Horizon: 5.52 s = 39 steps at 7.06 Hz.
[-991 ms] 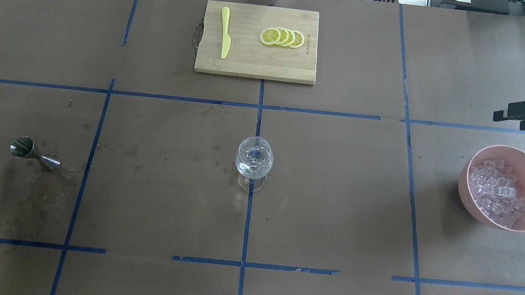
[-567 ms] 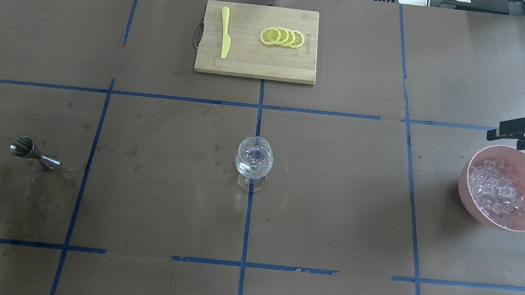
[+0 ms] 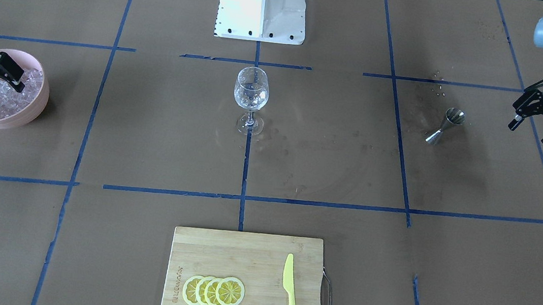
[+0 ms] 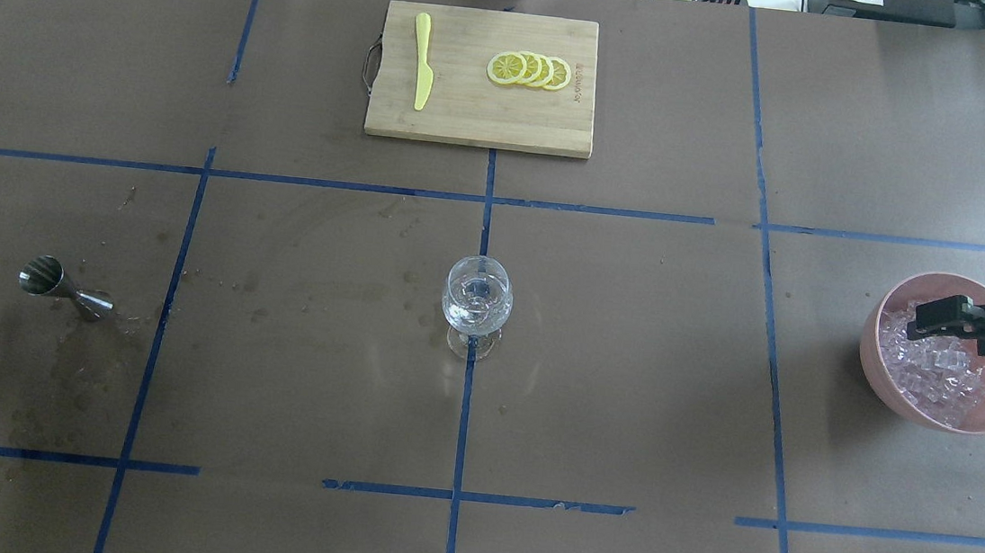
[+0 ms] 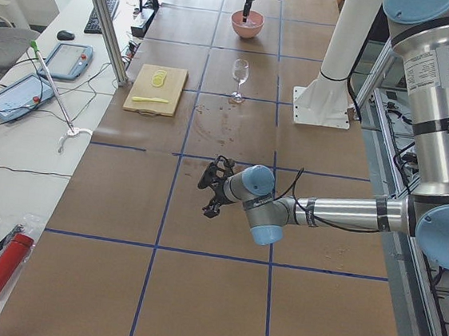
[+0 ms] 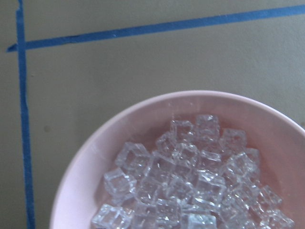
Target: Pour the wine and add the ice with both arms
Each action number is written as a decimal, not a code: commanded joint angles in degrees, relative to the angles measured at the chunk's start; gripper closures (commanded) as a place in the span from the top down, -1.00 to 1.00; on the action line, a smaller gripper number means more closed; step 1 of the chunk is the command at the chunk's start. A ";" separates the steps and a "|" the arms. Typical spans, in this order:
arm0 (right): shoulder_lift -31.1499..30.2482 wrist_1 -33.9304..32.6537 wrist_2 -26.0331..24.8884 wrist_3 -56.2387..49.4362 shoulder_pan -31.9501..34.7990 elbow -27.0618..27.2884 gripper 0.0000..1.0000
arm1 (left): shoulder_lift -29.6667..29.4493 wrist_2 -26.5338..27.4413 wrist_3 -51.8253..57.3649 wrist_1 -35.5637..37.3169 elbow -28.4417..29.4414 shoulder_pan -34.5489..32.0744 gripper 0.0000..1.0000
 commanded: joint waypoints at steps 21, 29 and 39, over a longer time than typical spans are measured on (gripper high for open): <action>51.99 -32.09 -16.19 38.96 -22.45 8.15 -1.00 | 0.17 3.11 -6.07 -3.56 -0.07 0.06 1.00; 53.32 -32.00 -20.45 38.71 -26.60 5.25 0.46 | 0.26 3.11 -7.30 -4.70 0.10 0.06 1.00; 19.74 -32.35 9.52 -48.36 31.97 -7.53 1.00 | -6.03 -13.62 20.66 18.31 2.13 -12.90 1.00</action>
